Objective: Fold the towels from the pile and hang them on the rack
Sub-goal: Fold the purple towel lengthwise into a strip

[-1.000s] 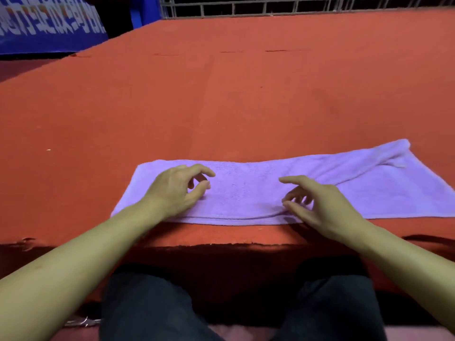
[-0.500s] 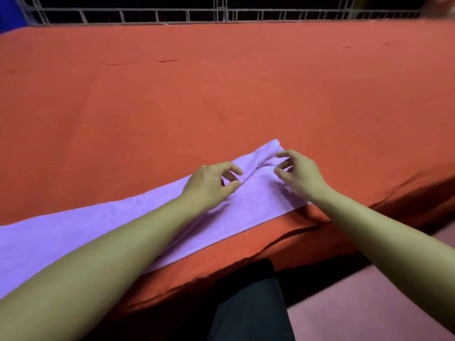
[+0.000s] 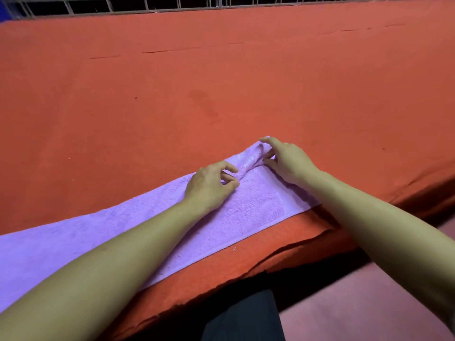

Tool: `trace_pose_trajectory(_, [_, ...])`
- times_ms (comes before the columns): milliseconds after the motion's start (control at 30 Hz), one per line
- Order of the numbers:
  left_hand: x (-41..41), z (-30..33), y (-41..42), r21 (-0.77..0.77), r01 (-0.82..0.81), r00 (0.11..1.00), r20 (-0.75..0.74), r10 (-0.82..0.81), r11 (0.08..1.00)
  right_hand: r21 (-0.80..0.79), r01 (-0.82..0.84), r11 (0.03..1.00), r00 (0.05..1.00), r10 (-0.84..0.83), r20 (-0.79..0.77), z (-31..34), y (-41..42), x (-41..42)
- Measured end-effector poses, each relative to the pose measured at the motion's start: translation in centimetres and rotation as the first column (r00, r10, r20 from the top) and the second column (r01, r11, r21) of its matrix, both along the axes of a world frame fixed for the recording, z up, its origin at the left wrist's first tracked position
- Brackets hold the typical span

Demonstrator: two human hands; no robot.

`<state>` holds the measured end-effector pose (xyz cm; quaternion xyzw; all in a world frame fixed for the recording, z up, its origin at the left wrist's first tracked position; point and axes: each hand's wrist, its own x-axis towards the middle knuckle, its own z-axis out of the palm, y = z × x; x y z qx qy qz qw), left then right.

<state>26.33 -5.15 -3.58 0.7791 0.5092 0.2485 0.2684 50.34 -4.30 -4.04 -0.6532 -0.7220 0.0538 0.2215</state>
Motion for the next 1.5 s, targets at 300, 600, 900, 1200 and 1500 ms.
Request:
trace_pose_trajectory(300, [2.0,1.1,-2.0,0.246,0.099,0.943,-0.334,-0.011,0.964,0.172,-0.002,0.985,0.976,0.039,-0.214,3.0,-2.1,2.6])
trace_pose_trajectory(600, [2.5,1.4,-5.3,0.276,0.205,0.942,-0.318,-0.112,0.939,0.132,-0.009,0.991,0.97,0.041,-0.24,2.1,-7.8,6.5])
trace_pose_trajectory(900, [3.4,0.0,-8.6,0.171,0.333,0.901,-0.349,-0.259,0.927,0.062,-0.089,0.994,0.985,0.097,-0.144,-0.2,-12.7,7.6])
trace_pose_trajectory(1200, [6.4,1.3,-2.1,0.21,0.186,0.978,-0.129,-0.161,0.96,0.044,0.277,0.96,0.942,-0.262,-0.209,0.7,-10.9,7.0])
trace_pose_trajectory(1500, [14.0,1.1,8.0,0.04,0.216,0.934,-0.3,-0.195,0.975,-0.179,0.294,0.939,0.915,-0.33,-0.233,0.0,-10.9,6.0])
